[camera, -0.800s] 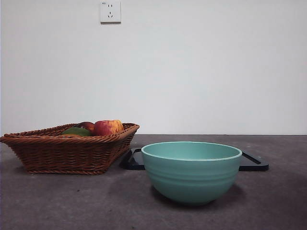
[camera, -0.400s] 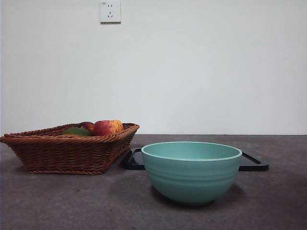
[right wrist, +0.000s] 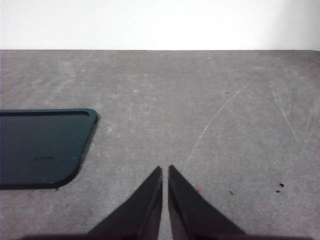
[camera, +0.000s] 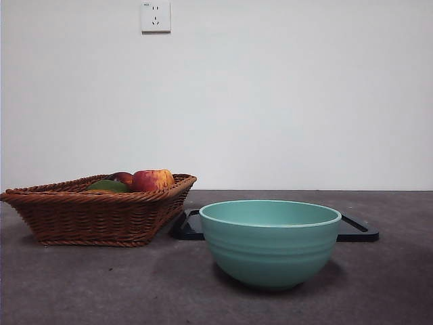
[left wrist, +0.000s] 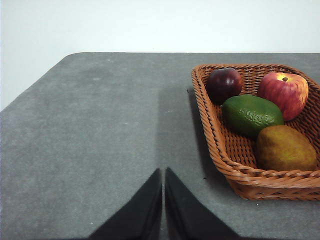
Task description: Pick up the wifruite, put it on the bowl, pick up the plate, put it on desk
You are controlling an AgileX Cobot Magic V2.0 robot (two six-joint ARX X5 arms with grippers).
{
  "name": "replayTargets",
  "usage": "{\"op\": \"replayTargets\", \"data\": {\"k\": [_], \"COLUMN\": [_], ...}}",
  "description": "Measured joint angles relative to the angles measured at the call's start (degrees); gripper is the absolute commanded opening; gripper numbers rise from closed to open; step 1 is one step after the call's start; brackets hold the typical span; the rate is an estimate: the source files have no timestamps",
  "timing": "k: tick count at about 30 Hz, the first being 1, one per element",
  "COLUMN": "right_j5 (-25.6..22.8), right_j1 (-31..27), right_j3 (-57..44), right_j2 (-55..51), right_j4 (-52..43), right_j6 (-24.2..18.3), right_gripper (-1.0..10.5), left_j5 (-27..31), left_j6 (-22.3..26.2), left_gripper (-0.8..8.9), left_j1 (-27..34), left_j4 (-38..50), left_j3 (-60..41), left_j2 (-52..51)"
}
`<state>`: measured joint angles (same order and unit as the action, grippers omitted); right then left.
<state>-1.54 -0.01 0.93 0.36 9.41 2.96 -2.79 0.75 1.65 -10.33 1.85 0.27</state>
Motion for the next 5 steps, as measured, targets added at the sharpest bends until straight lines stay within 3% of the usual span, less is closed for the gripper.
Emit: {"op": "replayTargets", "data": {"k": [5], "right_j5": [0.0], "right_j1": [0.0], "right_j3": [0.0], "right_j2": [0.0], "right_j4": [0.0], "right_j6": [0.0], "right_gripper": [0.1], "left_j5": [0.0], "left_j6": [0.0], "left_gripper": [0.08], "left_j1": [0.0], "left_j4": [0.0], "left_j3": [0.0], "left_j2": [0.0]}}
